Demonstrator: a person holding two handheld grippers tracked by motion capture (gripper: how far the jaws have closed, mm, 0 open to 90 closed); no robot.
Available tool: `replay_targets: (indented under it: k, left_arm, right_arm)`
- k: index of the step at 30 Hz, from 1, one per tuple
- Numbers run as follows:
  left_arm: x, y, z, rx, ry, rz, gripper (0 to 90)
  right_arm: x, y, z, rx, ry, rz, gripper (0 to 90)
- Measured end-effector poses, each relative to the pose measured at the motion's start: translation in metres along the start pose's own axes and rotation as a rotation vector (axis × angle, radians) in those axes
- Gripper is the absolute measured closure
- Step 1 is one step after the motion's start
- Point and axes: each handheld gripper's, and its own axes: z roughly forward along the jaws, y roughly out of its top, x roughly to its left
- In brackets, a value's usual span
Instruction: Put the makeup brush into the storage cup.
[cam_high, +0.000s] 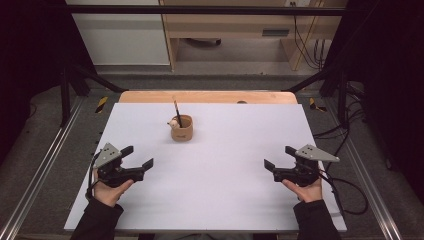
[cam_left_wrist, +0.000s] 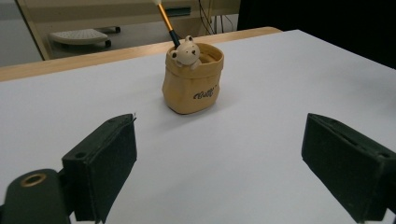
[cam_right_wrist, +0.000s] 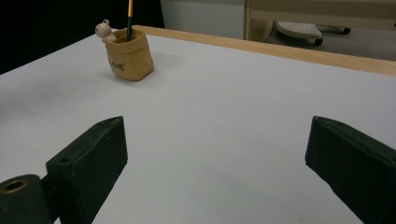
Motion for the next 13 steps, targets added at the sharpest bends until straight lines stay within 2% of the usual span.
replay_targets:
  k: [8, 13]
  left_arm:
    - [0.001, -0.011, -0.006, -0.019, 0.018, -0.015, 10.4]
    - [0.007, -0.018, -0.005, 0.007, 0.024, -0.032, 10.2]
  right_arm:
    - [-0.001, -0.003, 0.002, 0.007, 0.003, 0.003, 6.0]
    - [0.0, -0.005, 0.003, 0.011, 0.007, 0.001, 6.0]
